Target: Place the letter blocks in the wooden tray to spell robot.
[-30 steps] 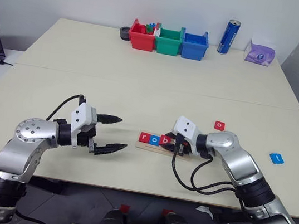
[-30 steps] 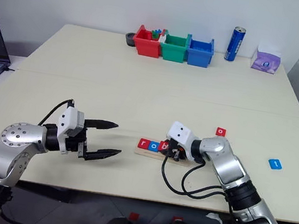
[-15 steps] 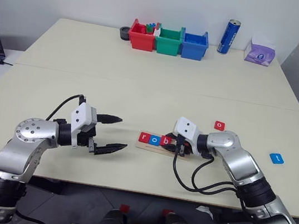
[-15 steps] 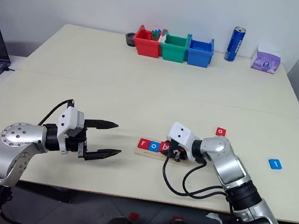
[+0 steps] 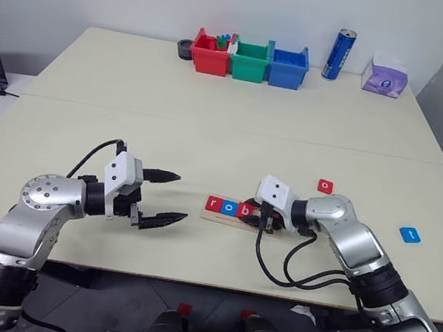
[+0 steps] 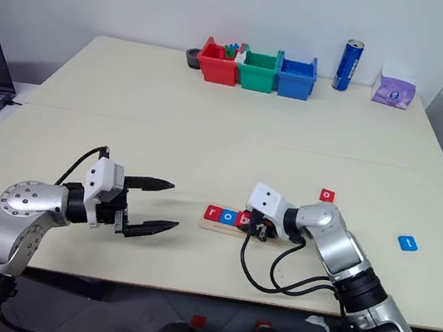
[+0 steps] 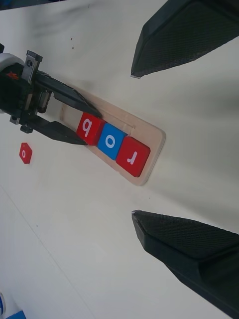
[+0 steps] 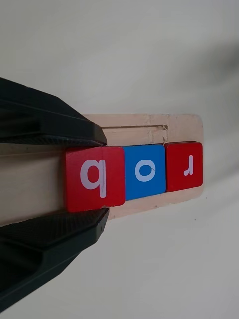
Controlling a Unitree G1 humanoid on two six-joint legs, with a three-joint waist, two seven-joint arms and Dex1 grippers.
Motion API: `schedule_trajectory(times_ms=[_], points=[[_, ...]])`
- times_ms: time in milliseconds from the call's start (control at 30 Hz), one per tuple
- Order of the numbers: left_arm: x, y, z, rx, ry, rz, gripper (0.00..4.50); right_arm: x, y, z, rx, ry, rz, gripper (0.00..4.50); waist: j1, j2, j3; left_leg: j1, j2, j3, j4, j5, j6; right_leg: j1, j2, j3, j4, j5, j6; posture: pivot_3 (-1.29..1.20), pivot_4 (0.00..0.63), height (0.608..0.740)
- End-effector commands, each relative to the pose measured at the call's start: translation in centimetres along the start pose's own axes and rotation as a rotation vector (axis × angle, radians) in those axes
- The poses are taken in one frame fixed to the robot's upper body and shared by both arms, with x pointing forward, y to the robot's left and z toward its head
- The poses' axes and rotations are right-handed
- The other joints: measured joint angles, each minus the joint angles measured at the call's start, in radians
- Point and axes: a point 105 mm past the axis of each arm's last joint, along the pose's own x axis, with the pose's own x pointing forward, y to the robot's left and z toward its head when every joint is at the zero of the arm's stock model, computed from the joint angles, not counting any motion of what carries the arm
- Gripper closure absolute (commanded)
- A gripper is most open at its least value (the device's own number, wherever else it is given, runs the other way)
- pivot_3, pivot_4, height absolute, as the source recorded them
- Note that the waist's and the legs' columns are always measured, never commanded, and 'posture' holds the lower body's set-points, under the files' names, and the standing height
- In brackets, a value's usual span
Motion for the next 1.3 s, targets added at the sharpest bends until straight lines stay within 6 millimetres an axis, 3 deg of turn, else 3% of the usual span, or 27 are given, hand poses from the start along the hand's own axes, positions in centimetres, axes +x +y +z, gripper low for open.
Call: schedule_trajectory(times_ms=[33, 100, 400, 567, 767, 833, 900, 967, 1067, 1167, 1300], points=[[-0.4, 0.5, 1.1, 0.049, -0.012, 0.013, 0.0, -0.1, 0.0, 0.6, -0.034, -0.015, 0.008, 3.04, 0.0, 0.0, 0.0, 0.0, 0.0, 0.0, 0.0, 0.0, 0.0, 0.0, 0.0, 0.0, 0.0, 0.0, 0.0, 0.0, 0.15, 0.74], [-0.4, 0.5, 1.1, 0.049, -0.012, 0.013, 0.0, -0.1, 0.0, 0.6, -0.033, -0.013, 0.009, 3.04, 0.0, 0.0, 0.0, 0.0, 0.0, 0.0, 0.0, 0.0, 0.0, 0.0, 0.0, 0.0, 0.0, 0.0, 0.0, 0.0, 0.15, 0.74], [-0.3, 0.5, 1.1, 0.049, -0.013, 0.016, 0.0, -0.3, -0.3, 0.7, -0.023, -0.017, 0.0, 0.02, 0.0, 0.0, 0.0, 0.0, 0.0, 0.0, 0.0, 0.0, 0.0, 0.0, 0.0, 0.0, 0.0, 0.0, 0.0, 0.0, 0.15, 0.74], [-0.3, 0.4, 1.1, 0.05, -0.015, 0.013, 0.0, -1.7, -1.0, 1.4, -0.005, -0.039, -0.02, 0.02, 0.0, 0.0, 0.0, 0.0, 0.0, 0.0, 0.0, 0.0, 0.0, 0.0, 0.0, 0.0, 0.0, 0.0, 0.0, 0.0, 0.15, 0.74], [0.5, -0.5, 2.6, 0.061, -0.058, -0.016, 0.0, -6.3, -2.6, 2.4, 0.113, -0.105, -0.137, 0.02, 0.002, 0.0, 0.0, -0.001, 0.0, -0.001, 0.0, 0.0, 0.0, 0.0, -0.001, 0.0, 0.0, 0.0, 0.0, 0.0, 0.15, 0.74], [1.7, -0.8, 4.5, 0.053, -0.126, -0.007, 0.0, -8.7, -3.7, 2.8, 0.209, -0.15, -0.268, 0.02, 0.004, 0.0, 0.0, -0.001, 0.0, -0.001, 0.0, 0.0, 0.0, 0.0, -0.001, 0.0, 0.0, 0.0, 0.0, 0.0, 0.15, 0.74], [2.9, -1.1, 5.7, 0.052, -0.164, 0.0, 0.0, -10.8, -5.5, 1.9, 0.276, -0.148, -0.483, 0.02, 0.006, 0.0, 0.0, -0.001, 0.0, -0.002, 0.001, 0.0, 0.0, 0.0, -0.001, -0.001, 0.0, 0.0, 0.0, 0.0, 0.15, 0.74], [3.8, -1.5, 6.2, 0.046, -0.185, 0.001, 0.0, -12.6, -7.5, 0.0, 0.332, -0.103, -0.725, 0.02, 0.005, 0.0, 0.0, -0.001, -0.001, -0.002, 0.001, 0.0, 0.0, 0.001, -0.001, 0.0, 0.0, 0.0, 0.0, 0.0, 0.15, 0.74], [4.9, -1.9, 6.4, 0.036, -0.196, -0.006, 0.0, -14.5, -8.5, -3.1, 0.411, -0.023, -0.978, 0.02, 0.003, 0.0, 0.0, -0.001, -0.001, -0.001, 0.001, 0.0, 0.0, 0.0, -0.001, 0.001, 0.001, 0.0, 0.0, 0.0, 0.15, 0.74], [5.7, -2.1, 6.1, 0.044, -0.192, -0.025, 0.0, -14.4, -8.3, -4.8, 0.537, -0.007, -1.117, 0.02, -0.003, 0.0, 0.0, -0.001, -0.001, 0.0, 0.0, 0.0, 0.0, 0.0, 0.0, 0.001, 0.001, 0.0, 0.0, 0.0, 0.15, 0.74], [6.5, -1.7, 6.1, 0.045, -0.2, -0.014, 0.0, -11.8, -7.6, -5.2, 0.663, -0.01, -1.191, 0.02, -0.009, 0.0, -0.001, 0.0, 0.0, 0.0, 0.0, 0.0, -0.001, -0.001, 0.001, 0.002, 0.003, 0.0, 0.0, 0.0, 0.15, 0.74]])
